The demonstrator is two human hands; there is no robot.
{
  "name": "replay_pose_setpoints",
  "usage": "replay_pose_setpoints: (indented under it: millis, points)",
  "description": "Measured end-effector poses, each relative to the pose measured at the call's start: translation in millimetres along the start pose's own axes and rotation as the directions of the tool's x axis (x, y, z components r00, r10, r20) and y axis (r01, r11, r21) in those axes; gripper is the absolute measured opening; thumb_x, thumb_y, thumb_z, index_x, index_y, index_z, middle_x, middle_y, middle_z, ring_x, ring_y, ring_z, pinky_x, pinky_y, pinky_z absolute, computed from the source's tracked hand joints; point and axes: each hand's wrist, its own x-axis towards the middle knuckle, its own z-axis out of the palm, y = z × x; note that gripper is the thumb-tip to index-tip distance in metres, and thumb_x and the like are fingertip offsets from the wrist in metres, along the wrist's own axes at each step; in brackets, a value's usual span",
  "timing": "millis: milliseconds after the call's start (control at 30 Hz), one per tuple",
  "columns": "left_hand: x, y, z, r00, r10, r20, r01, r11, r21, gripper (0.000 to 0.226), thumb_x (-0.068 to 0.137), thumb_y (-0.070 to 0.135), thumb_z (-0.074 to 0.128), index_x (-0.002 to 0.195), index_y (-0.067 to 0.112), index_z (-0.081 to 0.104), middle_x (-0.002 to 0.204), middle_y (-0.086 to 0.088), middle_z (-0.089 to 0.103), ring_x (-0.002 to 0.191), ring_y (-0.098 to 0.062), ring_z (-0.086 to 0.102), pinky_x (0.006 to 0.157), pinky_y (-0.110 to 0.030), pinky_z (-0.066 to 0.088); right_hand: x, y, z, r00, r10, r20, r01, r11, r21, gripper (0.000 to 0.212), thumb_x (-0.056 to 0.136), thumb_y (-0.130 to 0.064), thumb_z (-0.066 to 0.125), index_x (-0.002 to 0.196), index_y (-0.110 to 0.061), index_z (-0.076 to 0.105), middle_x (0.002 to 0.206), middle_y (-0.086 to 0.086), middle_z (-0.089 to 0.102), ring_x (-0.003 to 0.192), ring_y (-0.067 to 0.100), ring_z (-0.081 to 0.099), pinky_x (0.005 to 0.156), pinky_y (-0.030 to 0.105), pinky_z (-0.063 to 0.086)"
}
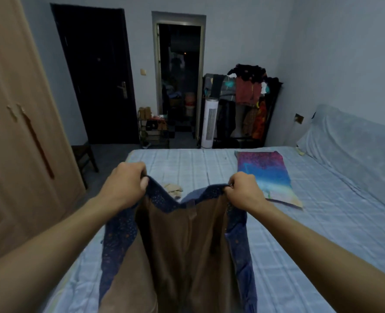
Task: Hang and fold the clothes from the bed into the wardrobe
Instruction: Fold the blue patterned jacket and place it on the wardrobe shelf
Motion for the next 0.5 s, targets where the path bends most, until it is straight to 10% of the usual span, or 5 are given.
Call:
replay_pose_setpoints:
  millis: [200, 500]
  points:
    - [-7, 41, 24, 0.992, -0.117, 0.049, 0.124, 0.973, -0.197, 0.014, 0.088, 0.022, 0.064, 0.077, 0.013, 0.063, 0.08, -0.005, 0.063, 0.08, -0.023, 0.06, 0.068, -0.032, 0.048, -7, -24, 13, 0.993, 0.019, 0.116, -0.036, 0.989, 0.142, 0.029, 0.085, -0.019, 0.066, 0.059, -0.011, 0.059, 0.06, 0.006, 0.056, 0.066, 0.022, 0.058, 0.052, 0.024, 0.037]
    - [-10, 76, 48, 0.961, -0.274, -0.024, 0.241, 0.879, -0.412, 0.02, 0.089, 0.024, 0.062, 0.073, 0.013, 0.058, 0.068, -0.002, 0.06, 0.067, -0.018, 0.057, 0.06, -0.032, 0.044, -16, -64, 35, 0.989, -0.063, -0.13, 0.094, 0.965, 0.243, 0.032, 0.081, -0.022, 0.066, 0.053, -0.015, 0.054, 0.055, 0.003, 0.058, 0.056, 0.02, 0.057, 0.053, 0.024, 0.036]
